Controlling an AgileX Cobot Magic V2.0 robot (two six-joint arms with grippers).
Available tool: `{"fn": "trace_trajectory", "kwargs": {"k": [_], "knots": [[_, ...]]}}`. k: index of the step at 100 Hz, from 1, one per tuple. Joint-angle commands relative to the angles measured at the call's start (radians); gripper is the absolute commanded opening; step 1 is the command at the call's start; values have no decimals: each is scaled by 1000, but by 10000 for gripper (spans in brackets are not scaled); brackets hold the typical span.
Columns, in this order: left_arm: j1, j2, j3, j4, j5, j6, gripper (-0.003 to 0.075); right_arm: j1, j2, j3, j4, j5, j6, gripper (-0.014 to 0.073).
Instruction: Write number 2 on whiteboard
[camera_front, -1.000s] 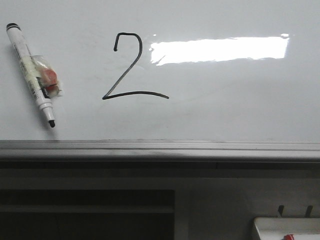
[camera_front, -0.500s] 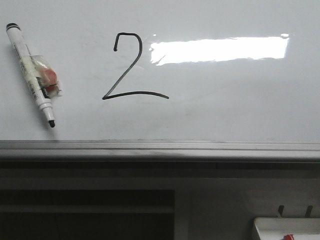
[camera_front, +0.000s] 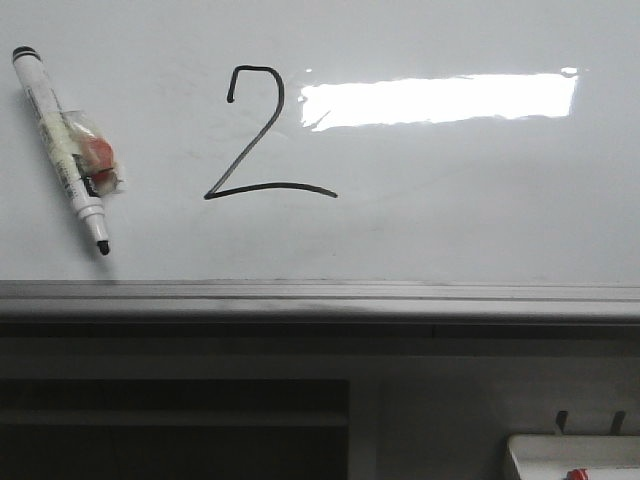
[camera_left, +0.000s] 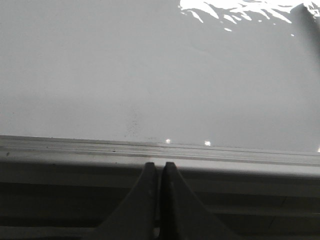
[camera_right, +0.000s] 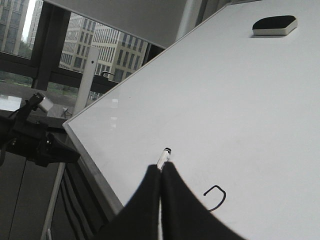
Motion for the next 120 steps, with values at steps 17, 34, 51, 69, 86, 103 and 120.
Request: {"fn": "trace_trajectory", "kwargs": {"k": [17, 34, 51, 69, 86, 103, 120], "knots": [[6, -27, 10, -1, -51, -12, -20, 0, 9, -29, -10, -78, -9, -71], [6, -27, 10, -1, -51, -12, -20, 0, 9, -29, -10, -78, -9, -71], [6, -27, 10, -1, -51, -12, -20, 0, 9, -29, -10, -78, -9, -71], [6, -27, 10, -1, -51, -12, -20, 0, 9, -29, -10, -78, -9, -71], [6, -27, 10, -1, -51, -12, -20, 0, 9, -29, -10, -86, -9, -71], [6, -27, 10, -1, -51, -12, -20, 0, 9, -29, -10, -86, -9, -71], [6, -27, 10, -1, -51, -12, -20, 0, 9, -29, -18, -14, -9, -71]]}}
